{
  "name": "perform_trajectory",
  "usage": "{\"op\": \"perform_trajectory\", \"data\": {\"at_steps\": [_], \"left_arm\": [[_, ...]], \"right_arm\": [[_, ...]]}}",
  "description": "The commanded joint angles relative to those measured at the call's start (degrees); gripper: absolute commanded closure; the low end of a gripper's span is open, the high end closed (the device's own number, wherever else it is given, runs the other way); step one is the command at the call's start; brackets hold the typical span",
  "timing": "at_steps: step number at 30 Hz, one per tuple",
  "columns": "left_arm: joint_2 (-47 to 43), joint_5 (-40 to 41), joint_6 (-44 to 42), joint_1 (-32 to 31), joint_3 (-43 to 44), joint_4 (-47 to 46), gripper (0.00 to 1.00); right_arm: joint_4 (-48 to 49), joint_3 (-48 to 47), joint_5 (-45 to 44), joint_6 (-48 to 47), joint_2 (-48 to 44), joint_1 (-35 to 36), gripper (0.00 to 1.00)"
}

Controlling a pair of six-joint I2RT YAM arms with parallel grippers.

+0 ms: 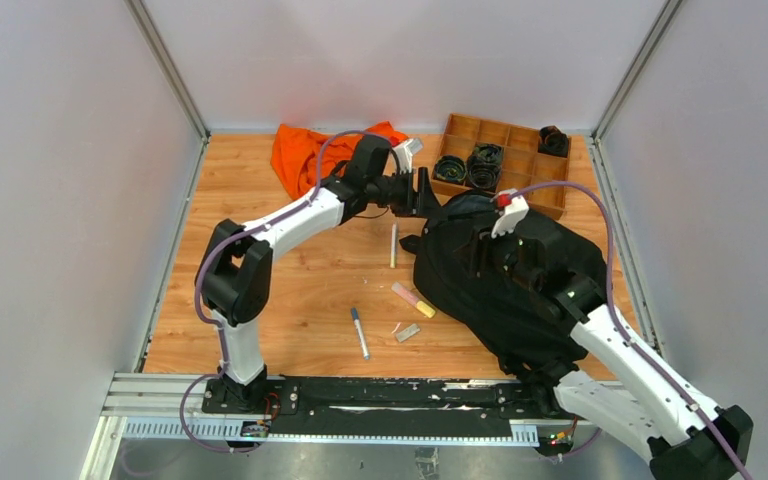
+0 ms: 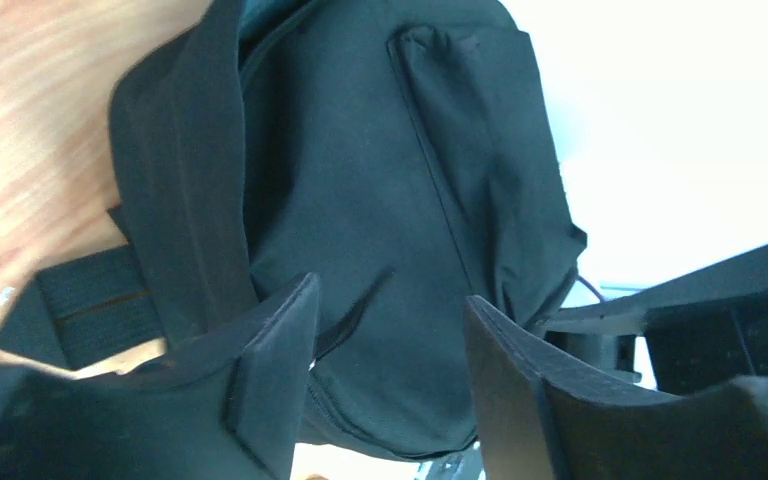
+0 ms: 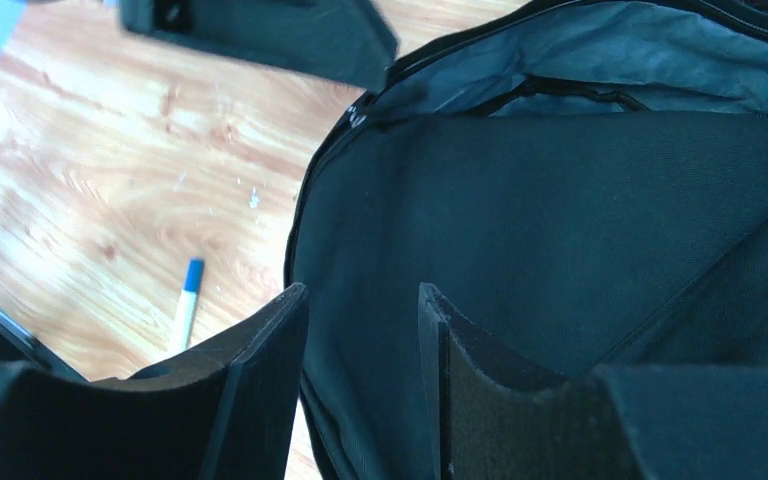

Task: Pack the student bag
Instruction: Zip the student bag at the center of the board.

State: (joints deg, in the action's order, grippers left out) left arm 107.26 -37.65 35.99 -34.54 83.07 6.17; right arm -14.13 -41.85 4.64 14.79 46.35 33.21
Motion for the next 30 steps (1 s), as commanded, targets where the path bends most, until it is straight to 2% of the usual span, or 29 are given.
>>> {"op": "perform_trajectory", "data": {"at_steps": [1, 5, 9, 14, 16, 19, 24, 30], "left_arm": [[-5.08, 5.00, -4.59, -0.16, 2.81, 6.13, 0.35], [-10.27, 10.91, -6.02, -0.10, 1.07, 10.10, 0.34], [-15.93, 14.82, -5.14, -0.15, -4.19, 10.51, 0.34], [-21.50, 13.63, -0.74, -0.22, -14.45, 5.29, 0.34], [-22.54, 12.11, 1.63, -0.43, -18.74, 2.11, 0.34], [-22.38, 10.88, 3.82, -1.95, -21.23, -1.05, 0.34], [-19.83, 10.50, 5.62, -4.35, -21.70, -4.11, 0.35], [-16.60, 11.39, 5.60, -4.39, -20.28, -5.05, 0.41]], "right_arm": [[7.01, -1.61, 6.46, 9.24, 2.08, -4.87, 0.51], [11.01, -1.62, 4.72, 13.71, 5.00, -5.26, 0.51], [11.89, -4.02, 5.06, 19.16, 10.72, -5.44, 0.45], [9.62, -6.66, 6.87, 27.95, 17.99, -7.61, 0.51], [9.75, -7.28, 8.64, 31.33, 20.57, -8.71, 0.51], [11.48, -7.10, 9.32, 34.46, 23.42, -9.84, 0.47], [13.58, -7.68, 12.35, 37.33, 28.54, -12.18, 0.50], [17.50, -8.90, 15.31, 39.20, 32.04, -13.24, 0.50]]}}
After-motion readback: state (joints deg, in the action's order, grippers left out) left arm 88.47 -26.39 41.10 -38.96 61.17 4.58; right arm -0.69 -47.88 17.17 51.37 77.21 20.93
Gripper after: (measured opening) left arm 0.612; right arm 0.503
